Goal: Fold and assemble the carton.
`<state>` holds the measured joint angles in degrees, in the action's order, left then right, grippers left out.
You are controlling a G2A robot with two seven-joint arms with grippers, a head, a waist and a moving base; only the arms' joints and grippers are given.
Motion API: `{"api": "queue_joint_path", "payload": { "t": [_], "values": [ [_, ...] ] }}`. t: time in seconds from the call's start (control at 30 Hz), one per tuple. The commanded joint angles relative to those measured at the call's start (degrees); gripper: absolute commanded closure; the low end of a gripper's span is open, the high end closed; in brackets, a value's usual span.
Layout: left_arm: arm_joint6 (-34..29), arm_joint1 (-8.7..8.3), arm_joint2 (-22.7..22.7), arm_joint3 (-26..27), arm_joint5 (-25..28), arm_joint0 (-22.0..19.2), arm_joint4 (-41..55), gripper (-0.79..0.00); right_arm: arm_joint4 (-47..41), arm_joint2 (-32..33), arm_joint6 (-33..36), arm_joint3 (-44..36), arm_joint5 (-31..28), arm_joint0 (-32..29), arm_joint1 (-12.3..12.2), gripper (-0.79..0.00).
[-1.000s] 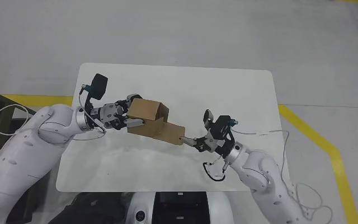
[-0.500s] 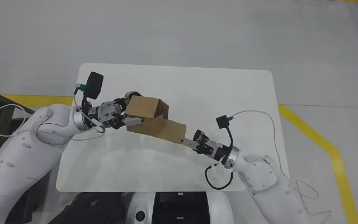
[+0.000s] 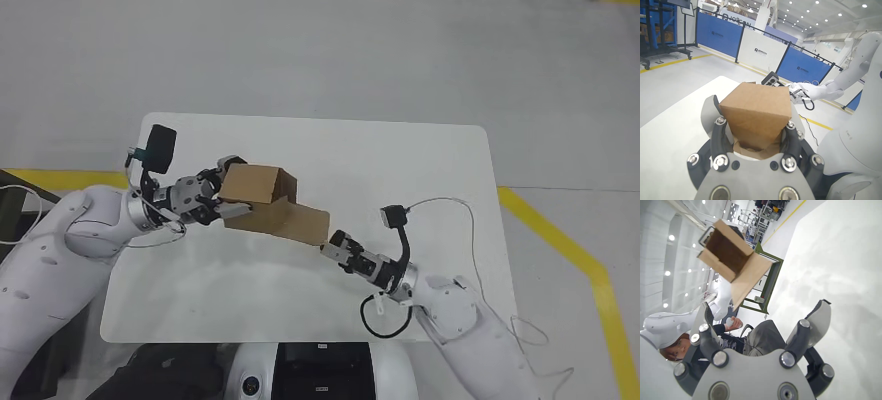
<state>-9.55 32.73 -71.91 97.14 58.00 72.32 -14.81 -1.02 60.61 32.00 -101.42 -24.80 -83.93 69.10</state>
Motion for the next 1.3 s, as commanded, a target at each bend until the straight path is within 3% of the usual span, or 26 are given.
{"api": "queue_joint_path", "payload": {
  "t": [0.0, 0.23, 0.33, 0.57, 0.77, 1.0, 1.07, 1.27],
  "values": [
    [1.44, 0.21, 0.09, -0.51, 0.0, 0.1, -0.25, -0.142, -1.02, 0.41, 2.14, -0.7, 0.09, -1.04, -0.3, -0.785],
    [4.71, 0.96, 0.57, -0.39, 0.0, -0.03, -2.7, -0.145, -4.52, -3.62, 8.37, 1.58, 5.02, 0.64, -0.06, -0.785],
    [5.52, 1.38, -0.02, -0.61, -0.19, -0.33, -8.04, -0.148, -7.6, -5.13, 9.11, 3.45, 4.92, 2.52, 0.39, -0.785],
    [13.94, 3.13, -0.41, 3.19, -8.71, 2.05, -23.9, -0.055, -10.28, -3.42, 9.56, 2.03, 3.84, 2.14, 0.03, -0.785],
    [19.97, 4.63, 2.06, 2.51, -12.13, 2.83, -33.83, -0.068, -10.97, 0.63, 9.61, -1.16, 4.17, -0.69, -0.96, -0.785],
    [20.84, 5.98, 5.13, -0.14, -9.29, 1.2, -37.1, -0.046, -11.47, 2.75, 9.12, -2.64, 3.97, -2.39, -1.42, -0.785],
    [20.84, 5.98, 5.13, -0.14, -9.29, 1.2, -37.1, 0.0, -11.47, 2.75, 9.12, -2.64, 3.97, -2.39, -1.42, -0.785],
    [20.84, 5.98, 5.13, -0.14, -9.29, 1.2, -37.1, 0.0, -11.47, 2.75, 9.12, -2.64, 3.97, -2.39, -1.42, -0.785]
  ]
}}
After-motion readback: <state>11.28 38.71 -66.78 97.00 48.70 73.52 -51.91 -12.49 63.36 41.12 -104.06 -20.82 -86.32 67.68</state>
